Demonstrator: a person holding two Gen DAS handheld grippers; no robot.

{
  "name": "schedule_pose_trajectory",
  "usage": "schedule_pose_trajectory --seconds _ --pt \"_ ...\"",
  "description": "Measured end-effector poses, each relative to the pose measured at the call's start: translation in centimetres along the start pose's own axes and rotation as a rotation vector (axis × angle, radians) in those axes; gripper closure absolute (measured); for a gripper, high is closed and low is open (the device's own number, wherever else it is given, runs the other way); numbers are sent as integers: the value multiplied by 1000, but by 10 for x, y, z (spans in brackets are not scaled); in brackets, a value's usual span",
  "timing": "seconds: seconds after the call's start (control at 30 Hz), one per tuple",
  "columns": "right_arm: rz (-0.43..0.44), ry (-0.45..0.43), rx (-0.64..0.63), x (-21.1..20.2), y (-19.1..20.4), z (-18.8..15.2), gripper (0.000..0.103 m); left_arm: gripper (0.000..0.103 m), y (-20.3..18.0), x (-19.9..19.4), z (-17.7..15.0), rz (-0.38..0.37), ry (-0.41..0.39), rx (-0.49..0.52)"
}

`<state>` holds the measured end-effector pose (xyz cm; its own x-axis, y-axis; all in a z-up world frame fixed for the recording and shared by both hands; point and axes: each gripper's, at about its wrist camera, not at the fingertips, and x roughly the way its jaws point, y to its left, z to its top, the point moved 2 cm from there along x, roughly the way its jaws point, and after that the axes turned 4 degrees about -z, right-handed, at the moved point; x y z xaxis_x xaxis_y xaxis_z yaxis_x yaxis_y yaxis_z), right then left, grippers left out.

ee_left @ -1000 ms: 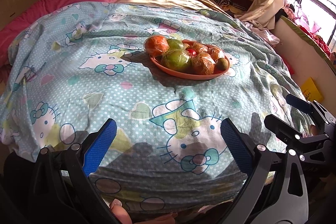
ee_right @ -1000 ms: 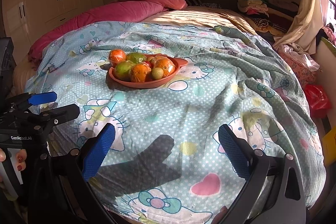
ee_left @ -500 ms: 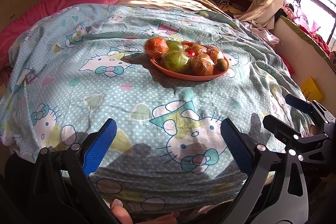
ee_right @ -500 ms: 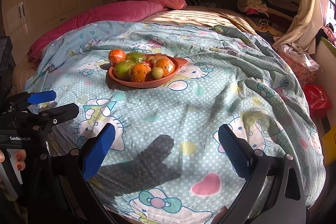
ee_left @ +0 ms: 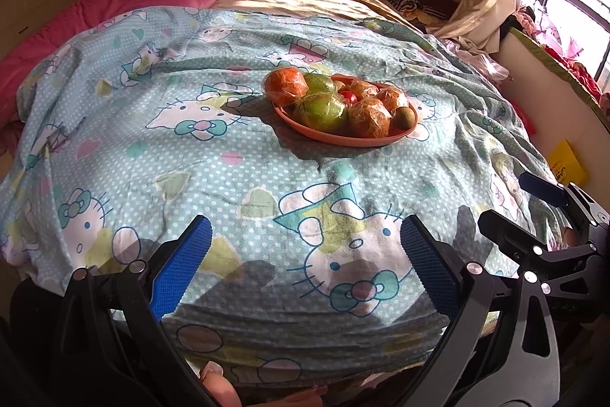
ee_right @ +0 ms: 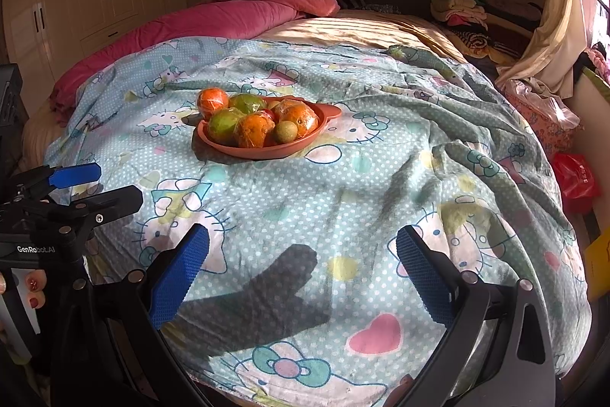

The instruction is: Organize fruits

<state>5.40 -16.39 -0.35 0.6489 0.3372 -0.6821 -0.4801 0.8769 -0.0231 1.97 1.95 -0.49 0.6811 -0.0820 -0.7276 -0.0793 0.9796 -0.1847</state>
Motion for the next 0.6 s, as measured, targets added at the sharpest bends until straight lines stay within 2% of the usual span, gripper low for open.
schedule_pose_trajectory --seconds 0.47,0.6 --pt "-5 5 4 2 -2 -2 5 10 1 2 0 25 0 9" --pt "-9 10 7 4 -3 -3 5 10 -2 3 0 79 -7 41"
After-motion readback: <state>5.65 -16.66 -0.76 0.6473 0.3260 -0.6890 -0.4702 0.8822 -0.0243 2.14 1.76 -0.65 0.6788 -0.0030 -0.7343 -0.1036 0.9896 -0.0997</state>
